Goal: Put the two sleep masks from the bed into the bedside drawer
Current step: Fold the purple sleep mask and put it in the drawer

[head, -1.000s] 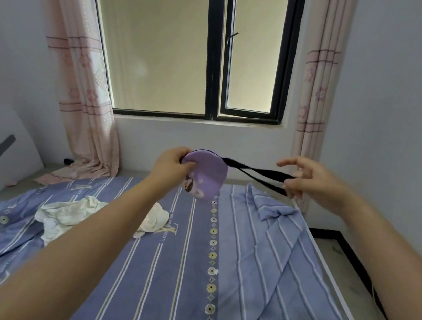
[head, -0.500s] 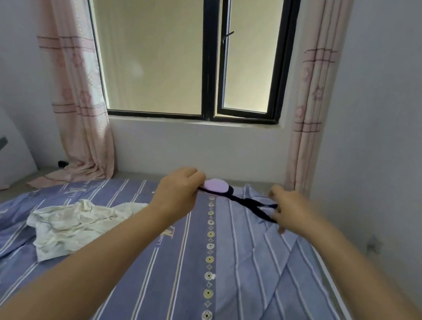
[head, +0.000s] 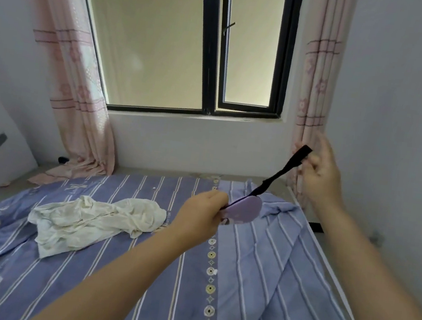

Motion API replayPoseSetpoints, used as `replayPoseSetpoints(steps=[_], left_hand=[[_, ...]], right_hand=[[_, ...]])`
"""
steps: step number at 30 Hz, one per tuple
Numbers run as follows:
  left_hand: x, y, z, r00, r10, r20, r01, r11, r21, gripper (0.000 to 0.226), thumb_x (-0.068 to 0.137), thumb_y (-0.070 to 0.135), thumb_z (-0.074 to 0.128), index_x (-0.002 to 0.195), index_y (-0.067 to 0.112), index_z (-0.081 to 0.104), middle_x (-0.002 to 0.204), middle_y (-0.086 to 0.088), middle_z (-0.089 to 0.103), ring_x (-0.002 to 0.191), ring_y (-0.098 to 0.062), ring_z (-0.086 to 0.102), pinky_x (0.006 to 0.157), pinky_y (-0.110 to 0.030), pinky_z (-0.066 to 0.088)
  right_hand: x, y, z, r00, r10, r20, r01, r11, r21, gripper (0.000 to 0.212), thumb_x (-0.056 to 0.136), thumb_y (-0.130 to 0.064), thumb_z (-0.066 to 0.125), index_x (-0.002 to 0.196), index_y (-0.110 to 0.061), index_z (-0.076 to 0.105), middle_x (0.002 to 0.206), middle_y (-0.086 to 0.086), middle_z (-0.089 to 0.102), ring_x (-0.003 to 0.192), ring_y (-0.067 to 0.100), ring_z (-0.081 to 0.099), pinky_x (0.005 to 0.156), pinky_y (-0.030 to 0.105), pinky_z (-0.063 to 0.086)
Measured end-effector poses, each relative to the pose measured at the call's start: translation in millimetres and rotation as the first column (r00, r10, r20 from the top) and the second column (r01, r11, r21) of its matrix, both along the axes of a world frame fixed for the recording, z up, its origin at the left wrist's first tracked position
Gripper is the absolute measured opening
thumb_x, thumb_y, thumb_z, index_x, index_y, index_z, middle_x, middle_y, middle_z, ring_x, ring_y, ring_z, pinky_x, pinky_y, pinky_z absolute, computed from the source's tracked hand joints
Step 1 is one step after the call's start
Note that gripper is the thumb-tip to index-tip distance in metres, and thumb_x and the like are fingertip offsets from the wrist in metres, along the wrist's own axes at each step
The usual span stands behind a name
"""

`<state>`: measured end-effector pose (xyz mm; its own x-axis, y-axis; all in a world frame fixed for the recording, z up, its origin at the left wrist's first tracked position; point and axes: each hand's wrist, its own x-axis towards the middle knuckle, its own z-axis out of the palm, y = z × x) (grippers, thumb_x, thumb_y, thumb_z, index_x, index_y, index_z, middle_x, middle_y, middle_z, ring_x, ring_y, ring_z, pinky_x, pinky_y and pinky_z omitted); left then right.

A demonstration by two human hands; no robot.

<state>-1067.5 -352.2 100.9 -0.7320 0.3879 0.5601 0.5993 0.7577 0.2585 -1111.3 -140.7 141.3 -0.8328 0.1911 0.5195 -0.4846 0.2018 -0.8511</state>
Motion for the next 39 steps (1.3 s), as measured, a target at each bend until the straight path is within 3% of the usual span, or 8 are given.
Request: replayPoseSetpoints(steps=[2,4,10,14,21,28,33,39], left_hand=[[-2,0,1,0.999,0.022,0.036,-0.025,0.995,0.093,0.043,0.077,-0.006,0.049,0.056,0.026,0.031,0.075,-0.028,0.055,0.069,-0.036,0.049,0.058,-0.039,0.024],[-5,-4,5,0.993,0.092,0.068,-0.104,0.976,0.193,0.056,0.074,-0.010,0.052,0.053,0.032,0.022,0.068,-0.017,0.050,0.064,-0.030,0.042,0.053,-0.033,0.011],[-11,-5,-7,0.945,-0.074,0.319,-0.148,0.772,0.618,0.042,0.078,-0.013,0.052,0.054,0.021,0.043,0.047,0.004,0.054,0.053,-0.015,0.051,0.047,-0.015,0.036],[-11,0,-18,0.880,-0.292,0.374,-0.136,0.600,0.788,0.041,0.082,-0.014,0.050,0.057,0.017,0.043,0.033,0.012,0.057,0.036,0.003,0.049,0.039,-0.009,0.038],[-15,9,-29,0.778,-0.560,0.284,-0.248,0.141,0.958,0.033,0.088,-0.012,0.037,0.064,0.011,0.041,0.045,0.005,0.067,0.046,-0.003,0.063,0.045,-0.014,0.053],[8,-18,-53,0.769,-0.274,0.577,-0.251,0.701,0.667,0.035,0.078,-0.008,0.061,0.088,0.024,0.053,0.087,0.007,0.058,0.081,-0.005,0.055,0.066,-0.011,0.047],[52,-62,-48,0.918,-0.048,0.393,-0.254,0.690,0.678,0.029,0.069,0.020,0.069,0.086,0.038,0.054,0.098,0.016,0.055,0.096,0.003,0.054,0.079,-0.007,0.047],[98,-112,-66,0.828,0.282,0.485,-0.536,0.654,0.534,0.011,0.076,0.009,0.069,0.085,0.003,0.071,0.080,0.015,0.051,0.079,-0.001,0.052,0.061,0.004,0.039]], right_hand=[[-9,6,-19,0.974,-0.223,0.051,0.130,0.722,0.679,0.063,0.084,0.007,0.040,0.137,-0.022,0.025,0.114,0.020,0.063,0.095,0.036,0.059,0.069,0.034,0.043],[-5,5,-31,0.972,-0.194,0.135,-0.013,0.525,0.851,0.061,0.084,0.003,0.044,0.137,-0.022,0.026,0.108,0.022,0.065,0.088,0.037,0.062,0.066,0.032,0.042],[16,-15,-53,0.923,0.248,0.296,-0.314,0.928,0.200,0.072,0.074,0.001,0.067,0.133,-0.021,0.032,0.084,-0.003,0.065,0.066,0.010,0.052,0.055,0.004,0.043],[18,-24,-59,0.942,0.201,0.268,-0.235,0.967,0.098,0.069,0.076,-0.002,0.066,0.134,-0.016,0.030,0.086,0.004,0.065,0.080,0.013,0.057,0.069,0.015,0.046],[22,-53,-77,0.916,0.331,0.225,-0.227,0.893,-0.390,0.034,0.081,0.002,0.057,0.110,-0.015,0.047,0.055,-0.006,0.067,0.041,0.001,0.051,0.033,0.011,0.031],[19,-74,-71,0.968,0.172,0.183,-0.160,0.984,-0.079,0.037,0.074,0.002,0.067,0.065,-0.024,0.041,0.051,-0.002,0.051,0.038,-0.001,0.045,0.039,0.007,0.036],[32,-114,-79,0.928,0.252,0.273,-0.317,0.920,0.230,0.038,0.072,-0.004,0.070,0.052,-0.025,0.046,0.050,-0.003,0.050,0.039,0.001,0.048,0.039,0.006,0.036],[68,-184,-96,0.721,0.552,0.419,-0.673,0.703,0.230,0.033,0.077,0.004,0.063,0.059,-0.022,0.055,0.060,-0.002,0.059,0.047,-0.003,0.054,0.047,0.004,0.042]])
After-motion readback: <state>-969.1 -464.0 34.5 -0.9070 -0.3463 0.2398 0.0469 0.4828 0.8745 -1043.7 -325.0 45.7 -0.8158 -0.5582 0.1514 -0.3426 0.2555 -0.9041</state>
